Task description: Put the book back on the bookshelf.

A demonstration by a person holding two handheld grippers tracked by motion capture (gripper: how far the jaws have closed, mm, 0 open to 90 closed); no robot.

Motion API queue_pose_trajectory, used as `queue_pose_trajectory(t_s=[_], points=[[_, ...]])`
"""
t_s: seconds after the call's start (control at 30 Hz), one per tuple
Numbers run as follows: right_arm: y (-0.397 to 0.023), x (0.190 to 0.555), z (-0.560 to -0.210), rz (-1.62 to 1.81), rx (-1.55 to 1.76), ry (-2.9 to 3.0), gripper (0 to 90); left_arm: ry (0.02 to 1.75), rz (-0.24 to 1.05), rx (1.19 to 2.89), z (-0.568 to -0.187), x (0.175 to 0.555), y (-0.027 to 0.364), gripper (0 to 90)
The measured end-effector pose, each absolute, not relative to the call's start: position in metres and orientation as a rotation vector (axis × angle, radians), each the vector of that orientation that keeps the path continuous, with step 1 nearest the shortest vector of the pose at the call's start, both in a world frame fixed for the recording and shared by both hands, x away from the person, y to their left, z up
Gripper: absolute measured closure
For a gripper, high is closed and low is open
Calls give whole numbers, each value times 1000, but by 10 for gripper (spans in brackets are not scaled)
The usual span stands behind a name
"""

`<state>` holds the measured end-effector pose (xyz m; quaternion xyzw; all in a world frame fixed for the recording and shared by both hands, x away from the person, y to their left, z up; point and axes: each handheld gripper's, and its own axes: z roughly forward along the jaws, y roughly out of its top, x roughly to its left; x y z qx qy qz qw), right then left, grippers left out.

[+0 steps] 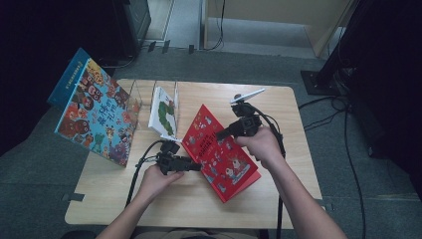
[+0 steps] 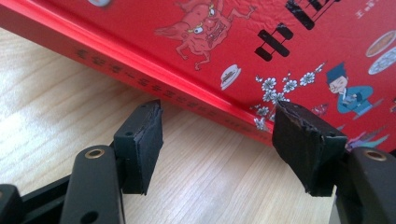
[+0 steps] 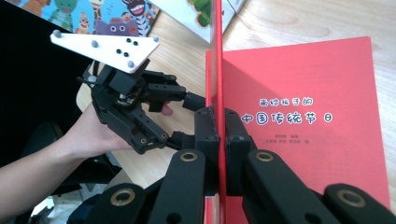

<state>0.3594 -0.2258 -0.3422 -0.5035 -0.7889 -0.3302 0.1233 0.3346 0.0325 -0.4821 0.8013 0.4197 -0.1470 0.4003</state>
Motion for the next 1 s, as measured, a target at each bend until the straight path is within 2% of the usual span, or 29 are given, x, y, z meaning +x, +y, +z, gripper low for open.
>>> queue_pose_trajectory(t_s=[0.3, 0.37, 0.57, 0.7, 0.8, 1.0], points=[[-226, 357, -339, -1004, -1464, -2291, 885, 1045, -385, 2027, -476, 338, 32, 315], [-226, 355, -336, -1012, -1462, -2300, 885, 1049, -449, 1992, -477, 341, 32, 294], [-226, 350, -334, -1038, -1441, -2325, 885, 1066, -453, 1990, -474, 343, 30, 270], [-231, 348, -336, -1082, -1412, -2320, 884, 1062, -433, 1986, -470, 344, 29, 266], [-237, 345, -337, -1119, -1411, -2292, 883, 1064, -438, 1955, -469, 345, 28, 226], [-246, 342, -338, -1152, -1385, -2278, 881, 1029, -378, 1992, -463, 345, 24, 218]])
